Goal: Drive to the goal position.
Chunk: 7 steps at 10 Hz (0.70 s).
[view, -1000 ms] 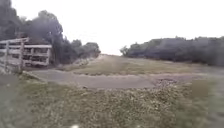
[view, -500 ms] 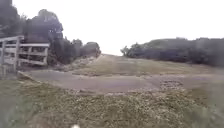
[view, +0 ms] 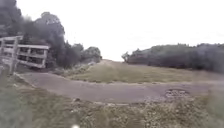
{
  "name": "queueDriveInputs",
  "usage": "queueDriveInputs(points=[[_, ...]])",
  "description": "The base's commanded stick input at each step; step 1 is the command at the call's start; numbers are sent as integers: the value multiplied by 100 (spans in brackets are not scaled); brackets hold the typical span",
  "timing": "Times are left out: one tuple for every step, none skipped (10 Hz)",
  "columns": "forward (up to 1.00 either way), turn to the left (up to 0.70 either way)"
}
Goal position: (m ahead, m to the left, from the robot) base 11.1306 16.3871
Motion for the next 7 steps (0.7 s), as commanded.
queueDriveInputs(points=[[60,2],[60,5],[60,7],[60,8],[60,9],[60,9],[60,9]])
